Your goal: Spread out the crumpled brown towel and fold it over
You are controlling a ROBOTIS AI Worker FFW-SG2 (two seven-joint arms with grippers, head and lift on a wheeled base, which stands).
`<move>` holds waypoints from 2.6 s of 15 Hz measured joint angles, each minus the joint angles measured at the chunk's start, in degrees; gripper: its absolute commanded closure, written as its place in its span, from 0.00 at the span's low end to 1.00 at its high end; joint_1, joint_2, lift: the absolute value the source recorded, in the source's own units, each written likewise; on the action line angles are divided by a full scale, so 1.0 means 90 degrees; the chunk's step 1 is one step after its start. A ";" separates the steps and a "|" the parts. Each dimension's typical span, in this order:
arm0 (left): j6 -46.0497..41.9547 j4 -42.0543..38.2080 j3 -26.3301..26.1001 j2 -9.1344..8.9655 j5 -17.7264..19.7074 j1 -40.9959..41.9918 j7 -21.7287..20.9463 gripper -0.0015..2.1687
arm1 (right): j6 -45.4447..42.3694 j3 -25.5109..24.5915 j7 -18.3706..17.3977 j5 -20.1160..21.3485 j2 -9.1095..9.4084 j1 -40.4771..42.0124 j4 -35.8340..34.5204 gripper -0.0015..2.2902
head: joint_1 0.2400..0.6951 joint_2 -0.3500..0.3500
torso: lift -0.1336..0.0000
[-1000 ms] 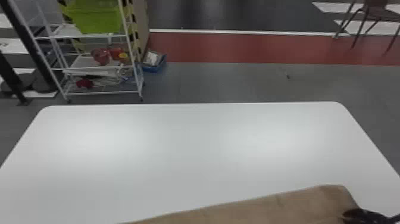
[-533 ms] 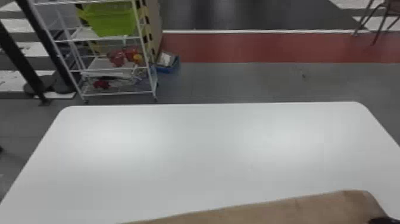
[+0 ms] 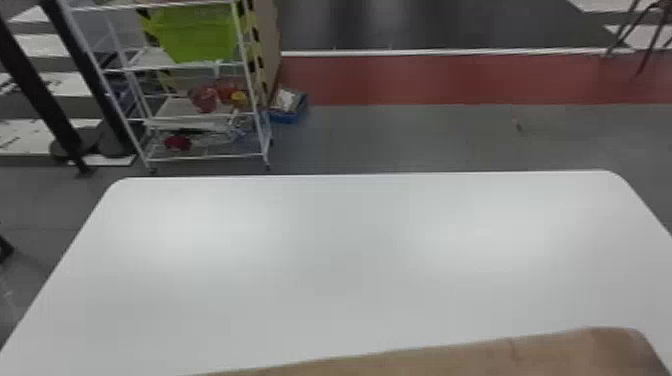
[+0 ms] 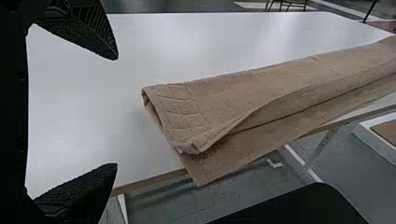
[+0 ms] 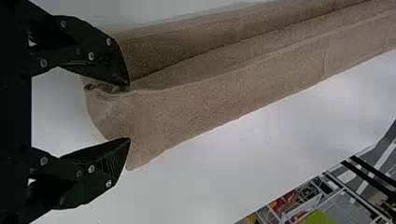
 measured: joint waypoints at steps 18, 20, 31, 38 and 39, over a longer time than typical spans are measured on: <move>0.0000 -0.0017 -0.0234 0.0126 0.1520 -0.0355 0.0041 0.03 | 0.6506 -0.0671 0.0000 -0.2280 0.0621 -0.0650 -0.1240 0.03 | 1.00 0.34 | 0.09; 0.0000 0.0008 -0.0354 0.0139 0.1531 -0.0455 -0.0001 0.03 | 0.6712 -0.0635 0.0000 -0.2278 0.0713 -0.0657 -0.1413 0.03 | 1.00 0.37 | 0.09; 0.0000 0.0049 -0.0523 0.0122 0.1407 -0.0469 -0.0015 0.03 | 0.6536 -0.0442 0.0000 -0.2063 0.0700 -0.0610 -0.1239 0.03 | 1.00 0.36 | 0.09; 0.0000 0.0049 -0.0542 0.0109 0.1379 -0.0457 -0.0015 0.04 | 0.6508 -0.0423 0.0000 -0.2018 0.0691 -0.0600 -0.1233 0.03 | 1.00 0.35 | 0.09; 0.0000 0.0049 -0.0542 0.0111 0.1379 -0.0455 -0.0015 0.04 | 0.6500 -0.0422 0.0000 -0.2018 0.0691 -0.0600 -0.1233 0.03 | 1.00 0.35 | 0.09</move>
